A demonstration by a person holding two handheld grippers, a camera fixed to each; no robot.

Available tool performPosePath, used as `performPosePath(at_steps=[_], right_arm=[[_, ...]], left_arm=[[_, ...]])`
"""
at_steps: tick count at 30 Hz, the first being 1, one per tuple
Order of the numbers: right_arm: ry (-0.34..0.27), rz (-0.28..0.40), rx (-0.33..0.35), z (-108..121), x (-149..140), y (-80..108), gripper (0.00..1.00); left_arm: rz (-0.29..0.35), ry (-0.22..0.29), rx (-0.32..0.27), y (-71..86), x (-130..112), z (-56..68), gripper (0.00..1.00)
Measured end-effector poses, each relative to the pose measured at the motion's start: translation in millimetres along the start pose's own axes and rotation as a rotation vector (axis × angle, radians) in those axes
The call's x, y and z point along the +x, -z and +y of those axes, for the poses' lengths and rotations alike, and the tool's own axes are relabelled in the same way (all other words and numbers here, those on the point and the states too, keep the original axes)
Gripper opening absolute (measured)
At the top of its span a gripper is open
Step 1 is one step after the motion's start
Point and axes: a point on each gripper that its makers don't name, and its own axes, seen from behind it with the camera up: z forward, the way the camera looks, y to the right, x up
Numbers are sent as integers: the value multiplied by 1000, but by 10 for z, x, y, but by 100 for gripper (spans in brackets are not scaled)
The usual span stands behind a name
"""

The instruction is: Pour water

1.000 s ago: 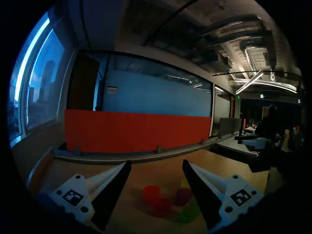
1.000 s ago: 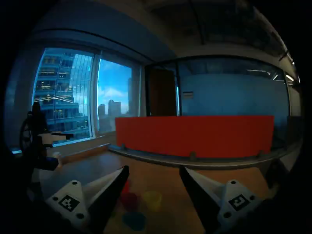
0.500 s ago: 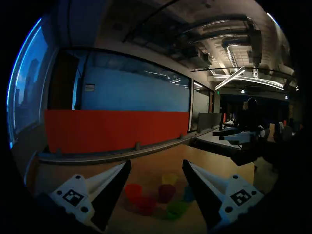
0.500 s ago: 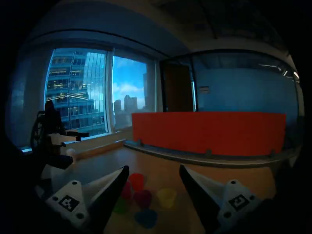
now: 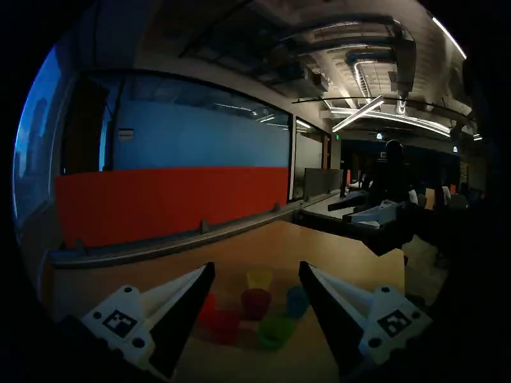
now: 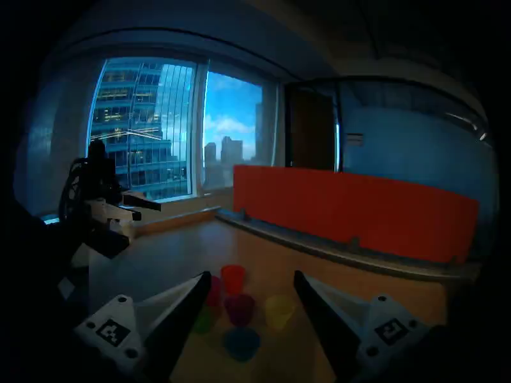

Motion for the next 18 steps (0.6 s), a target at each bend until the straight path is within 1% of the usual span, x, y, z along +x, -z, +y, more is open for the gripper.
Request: performPosePath(at_steps=[5, 18], right_arm=[[14, -43, 12, -35, -135, -32, 100], [37, -126, 45, -94, -452, -79, 100]], left_arm=[[-33, -22, -14, -30, -126, 31, 98], [-97, -54, -36, -134, -489, 86, 98]])
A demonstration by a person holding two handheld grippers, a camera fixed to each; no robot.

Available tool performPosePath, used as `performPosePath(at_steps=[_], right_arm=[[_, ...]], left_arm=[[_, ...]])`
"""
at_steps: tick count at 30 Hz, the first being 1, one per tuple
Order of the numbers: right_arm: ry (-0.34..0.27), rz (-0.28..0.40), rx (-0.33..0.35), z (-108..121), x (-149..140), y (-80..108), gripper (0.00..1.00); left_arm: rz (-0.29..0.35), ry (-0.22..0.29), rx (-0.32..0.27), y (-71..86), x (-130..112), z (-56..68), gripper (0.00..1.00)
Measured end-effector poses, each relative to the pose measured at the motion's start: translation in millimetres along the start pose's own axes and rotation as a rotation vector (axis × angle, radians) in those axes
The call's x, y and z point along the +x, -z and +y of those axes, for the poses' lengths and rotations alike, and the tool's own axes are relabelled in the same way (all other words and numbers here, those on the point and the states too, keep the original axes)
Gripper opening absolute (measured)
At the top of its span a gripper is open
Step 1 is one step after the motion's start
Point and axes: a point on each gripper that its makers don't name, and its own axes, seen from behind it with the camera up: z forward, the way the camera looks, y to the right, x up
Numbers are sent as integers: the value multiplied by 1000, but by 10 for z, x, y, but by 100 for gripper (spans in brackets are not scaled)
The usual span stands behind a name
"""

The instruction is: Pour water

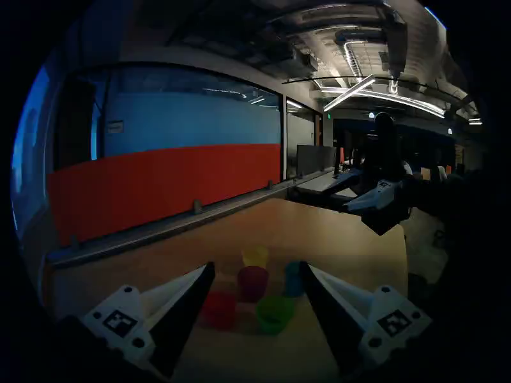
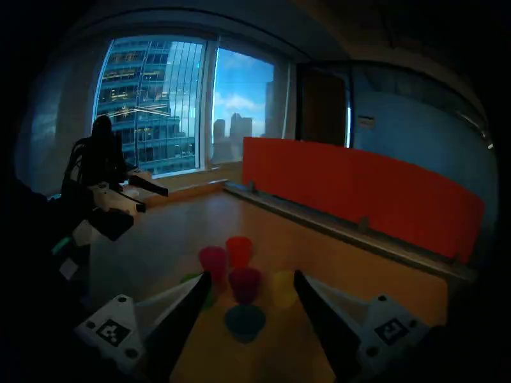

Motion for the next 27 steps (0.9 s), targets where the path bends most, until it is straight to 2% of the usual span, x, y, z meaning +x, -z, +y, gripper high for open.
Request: performPosePath(at_steps=[14, 20, 27], right_arm=[[15, -78, 19, -16, -365, -130, 100], [24, -113, 28, -23, -540, -209, 100], [20, -143, 49, -52, -737, -302, 100]], left_arm=[[-74, 25, -37, -185, -412, 51, 98], [-110, 21, -46, -266, -616, 69, 98], [-147, 11, -73, -351, -834, 158, 98]])
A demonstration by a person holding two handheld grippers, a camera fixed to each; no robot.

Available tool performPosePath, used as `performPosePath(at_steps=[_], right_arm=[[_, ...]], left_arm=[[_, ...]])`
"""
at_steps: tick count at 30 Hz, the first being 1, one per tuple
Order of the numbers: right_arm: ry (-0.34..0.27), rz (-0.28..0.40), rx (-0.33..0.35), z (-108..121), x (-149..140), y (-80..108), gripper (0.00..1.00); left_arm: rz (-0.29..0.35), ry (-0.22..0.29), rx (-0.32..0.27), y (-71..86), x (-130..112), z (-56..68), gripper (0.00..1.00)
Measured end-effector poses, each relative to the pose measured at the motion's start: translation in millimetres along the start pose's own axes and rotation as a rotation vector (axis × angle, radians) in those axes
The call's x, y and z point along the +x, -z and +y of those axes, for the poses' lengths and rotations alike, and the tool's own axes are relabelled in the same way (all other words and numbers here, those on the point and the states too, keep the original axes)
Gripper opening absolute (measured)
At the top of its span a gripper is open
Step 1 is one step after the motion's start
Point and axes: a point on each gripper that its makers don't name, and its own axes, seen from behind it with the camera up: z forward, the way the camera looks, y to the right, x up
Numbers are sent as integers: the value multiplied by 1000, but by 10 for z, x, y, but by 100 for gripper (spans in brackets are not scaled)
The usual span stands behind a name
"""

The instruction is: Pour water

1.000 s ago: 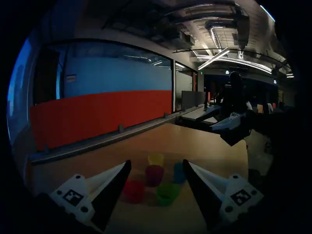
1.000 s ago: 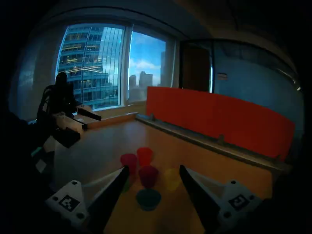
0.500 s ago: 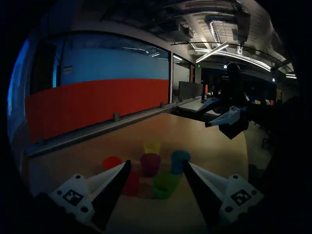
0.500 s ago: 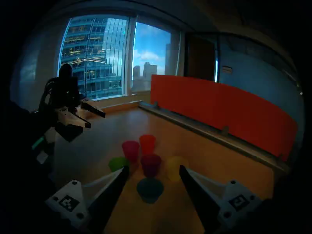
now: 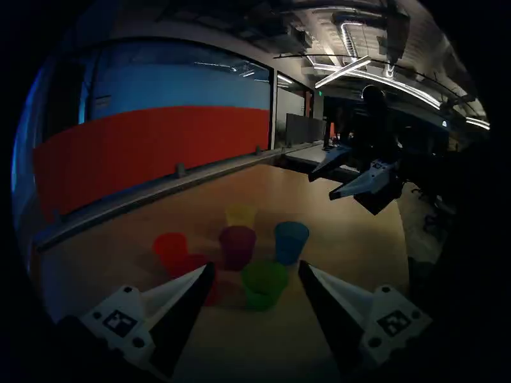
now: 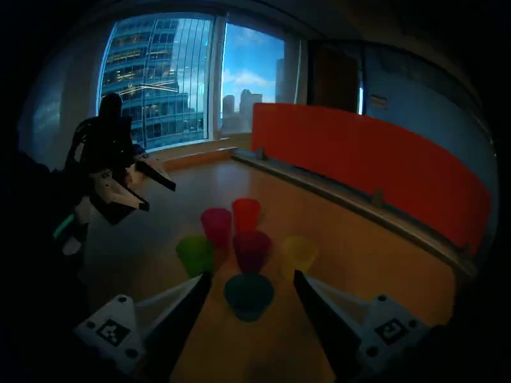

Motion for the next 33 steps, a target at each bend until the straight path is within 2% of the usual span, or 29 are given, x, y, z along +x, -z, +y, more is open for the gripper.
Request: performPosePath(at_steps=[5, 15, 33], right_arm=[[2, -27, 11, -10, -144, -98, 100], [16, -75, 16, -2, -418, -274, 100], [11, -141, 13, 33, -786, -569, 100]], left_arm=[[-32, -8, -6, -103, -170, 28, 98], [-79, -1, -17, -289, -461, 5, 98], [-155, -11, -61, -530, -803, 72, 98]])
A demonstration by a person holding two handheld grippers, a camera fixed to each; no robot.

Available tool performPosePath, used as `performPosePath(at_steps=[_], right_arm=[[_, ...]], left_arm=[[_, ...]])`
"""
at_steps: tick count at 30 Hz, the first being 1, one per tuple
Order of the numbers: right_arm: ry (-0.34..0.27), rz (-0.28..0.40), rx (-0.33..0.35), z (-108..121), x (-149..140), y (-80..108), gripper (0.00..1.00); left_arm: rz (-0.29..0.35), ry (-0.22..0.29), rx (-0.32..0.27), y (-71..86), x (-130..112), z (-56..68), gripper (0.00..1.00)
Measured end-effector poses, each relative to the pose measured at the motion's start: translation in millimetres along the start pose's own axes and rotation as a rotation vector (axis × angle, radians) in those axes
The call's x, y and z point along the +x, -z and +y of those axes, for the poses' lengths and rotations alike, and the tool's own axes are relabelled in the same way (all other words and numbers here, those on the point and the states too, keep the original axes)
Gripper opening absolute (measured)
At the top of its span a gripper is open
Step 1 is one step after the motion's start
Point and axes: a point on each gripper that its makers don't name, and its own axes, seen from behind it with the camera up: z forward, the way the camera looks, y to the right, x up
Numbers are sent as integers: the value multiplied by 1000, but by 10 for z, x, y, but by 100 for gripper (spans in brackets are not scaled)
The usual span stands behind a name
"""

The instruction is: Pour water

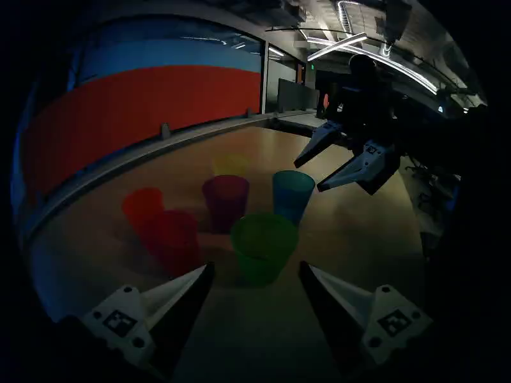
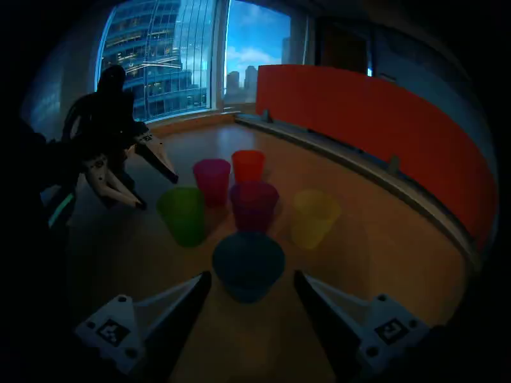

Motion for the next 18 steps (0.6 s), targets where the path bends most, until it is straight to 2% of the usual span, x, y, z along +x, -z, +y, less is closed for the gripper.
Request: performPosePath(at_steps=[5, 18], right_arm=[[-12, -11, 6, -5, -48, -104, 100], [-1, -30, 20, -35, -77, -321, 100]], left_arm=[[-16, 2, -20, -84, -12, 40, 98], [-37, -7, -21, -324, 32, -2, 98]])
